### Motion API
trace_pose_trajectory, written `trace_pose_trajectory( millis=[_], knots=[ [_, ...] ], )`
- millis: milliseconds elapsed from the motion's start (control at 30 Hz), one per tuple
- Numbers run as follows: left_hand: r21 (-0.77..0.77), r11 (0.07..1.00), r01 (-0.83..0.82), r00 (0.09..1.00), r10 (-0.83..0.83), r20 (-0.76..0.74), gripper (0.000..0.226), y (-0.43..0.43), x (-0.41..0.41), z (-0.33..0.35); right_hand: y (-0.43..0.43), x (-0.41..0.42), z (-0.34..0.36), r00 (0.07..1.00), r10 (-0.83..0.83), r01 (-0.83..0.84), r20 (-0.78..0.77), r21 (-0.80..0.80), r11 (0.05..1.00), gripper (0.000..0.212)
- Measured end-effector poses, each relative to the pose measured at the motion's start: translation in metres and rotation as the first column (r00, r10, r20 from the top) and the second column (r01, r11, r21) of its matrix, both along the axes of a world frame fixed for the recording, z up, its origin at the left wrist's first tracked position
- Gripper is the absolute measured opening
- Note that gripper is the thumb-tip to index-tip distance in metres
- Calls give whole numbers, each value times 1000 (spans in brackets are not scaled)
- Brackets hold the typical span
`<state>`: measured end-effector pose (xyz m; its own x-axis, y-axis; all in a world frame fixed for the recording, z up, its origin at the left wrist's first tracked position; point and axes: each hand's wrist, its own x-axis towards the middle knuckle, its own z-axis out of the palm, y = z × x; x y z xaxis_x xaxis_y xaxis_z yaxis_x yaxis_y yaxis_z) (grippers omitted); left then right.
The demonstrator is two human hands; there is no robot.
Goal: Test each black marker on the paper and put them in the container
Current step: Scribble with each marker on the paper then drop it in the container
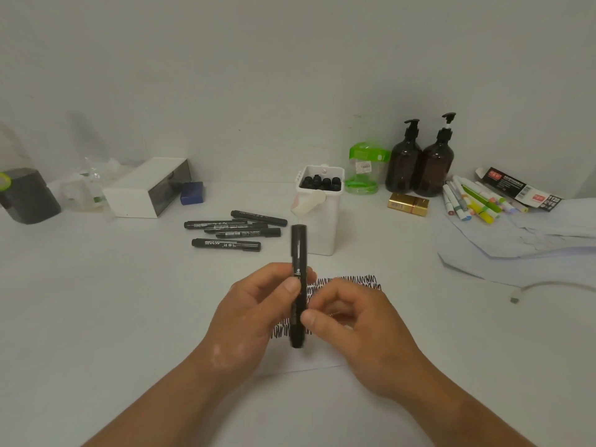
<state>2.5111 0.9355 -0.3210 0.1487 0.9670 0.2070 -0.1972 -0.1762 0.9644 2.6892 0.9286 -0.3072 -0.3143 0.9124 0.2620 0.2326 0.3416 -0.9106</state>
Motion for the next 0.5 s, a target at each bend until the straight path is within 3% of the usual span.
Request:
trace_pose_trajectory(
  millis=[67, 133, 233, 333, 400, 500],
  knots=[
    [58, 997, -46, 989, 53, -139, 33, -1, -5, 1, 2, 3, -1, 995, -93, 88, 43, 95, 992, 17],
    [148, 988, -42, 948, 87, -307, 30, -2, -10, 2, 7, 11, 2, 986, -130, 138, -105, 63, 988, 23],
    [182, 982, 39, 893, 47, -448, 25, -4, -11, 2, 13, 24, 5, 979, 7, -12, -203, -26, 1000, 30],
    [179, 976, 124, 874, -22, -485, 23, -4, -10, 1, 13, 23, 0, 986, 109, -113, -123, -22, 993, 25],
    [152, 982, 112, 879, -27, -476, 23, -2, -12, 0, 14, 21, 0, 989, 64, -65, -130, -1, 998, 16],
    [87, 995, -47, 928, 76, -364, 28, 5, -20, -4, 22, 34, 2, 964, -109, 106, -242, -28, 994, 12]
  ],
)
